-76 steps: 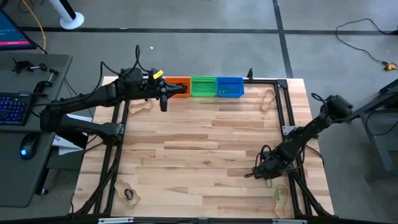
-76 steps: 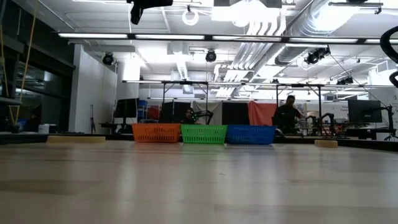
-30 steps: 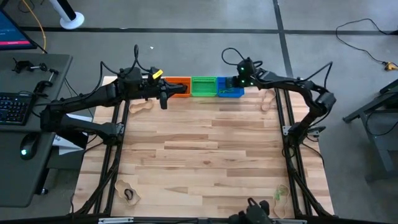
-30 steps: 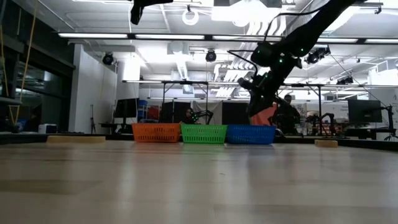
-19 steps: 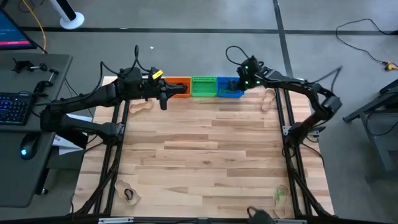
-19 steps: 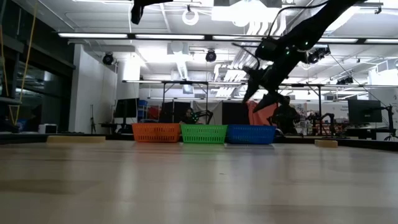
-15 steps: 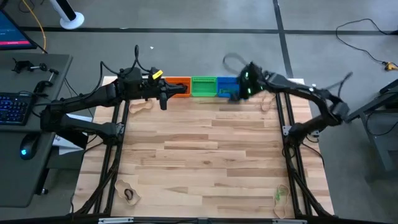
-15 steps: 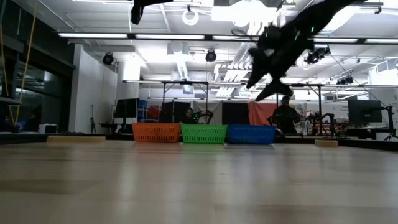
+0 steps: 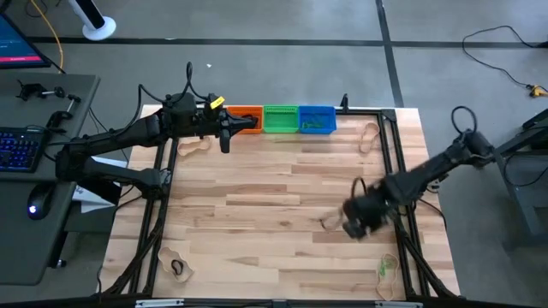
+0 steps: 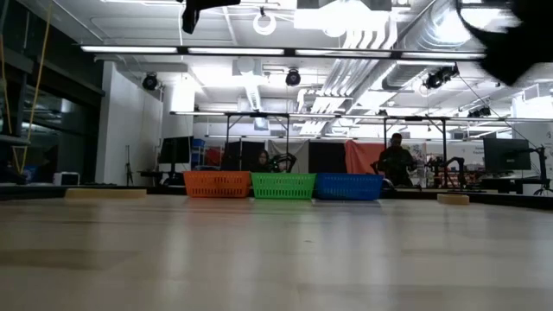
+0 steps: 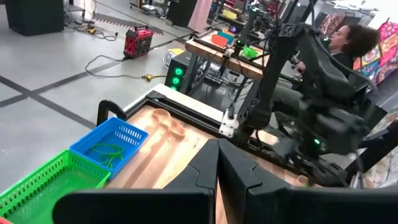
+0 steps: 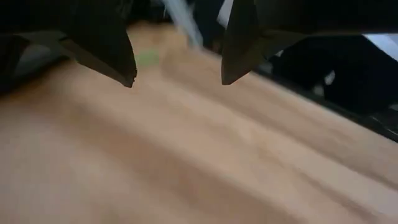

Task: Sort rubber bands into baskets
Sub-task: Put the green rubber band into the blue basket

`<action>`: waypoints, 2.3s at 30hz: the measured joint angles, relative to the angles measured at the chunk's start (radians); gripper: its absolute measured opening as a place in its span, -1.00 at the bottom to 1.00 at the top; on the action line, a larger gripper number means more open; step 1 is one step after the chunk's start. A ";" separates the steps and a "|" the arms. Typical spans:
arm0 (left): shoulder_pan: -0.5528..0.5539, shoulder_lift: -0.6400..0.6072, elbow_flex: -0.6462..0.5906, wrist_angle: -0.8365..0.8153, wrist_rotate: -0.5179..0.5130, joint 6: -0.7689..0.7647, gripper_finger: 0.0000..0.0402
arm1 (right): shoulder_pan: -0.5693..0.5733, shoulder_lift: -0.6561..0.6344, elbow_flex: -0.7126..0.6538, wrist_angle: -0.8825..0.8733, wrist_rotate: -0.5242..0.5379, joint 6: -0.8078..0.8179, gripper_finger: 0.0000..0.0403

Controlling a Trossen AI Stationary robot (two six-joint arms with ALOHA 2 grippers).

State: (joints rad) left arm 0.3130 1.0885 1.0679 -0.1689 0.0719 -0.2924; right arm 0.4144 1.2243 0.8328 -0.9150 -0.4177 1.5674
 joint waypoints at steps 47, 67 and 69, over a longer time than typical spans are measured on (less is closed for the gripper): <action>0.001 0.000 0.000 -0.023 0.002 0.060 -1.00 | 0.363 0.188 -0.358 0.651 -0.238 0.788 -0.56; 0.001 0.000 0.000 -0.036 0.001 0.112 -1.00 | 0.200 0.188 -0.060 0.603 -0.050 0.353 -1.00; 0.001 0.000 0.000 -0.036 0.001 0.114 -1.00 | 0.106 0.188 -0.025 0.579 0.023 0.200 -1.00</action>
State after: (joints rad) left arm 0.3138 1.0885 1.0676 -0.2054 0.0731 -0.1789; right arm 0.5200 1.4128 0.8082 -0.3364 -0.3949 1.7669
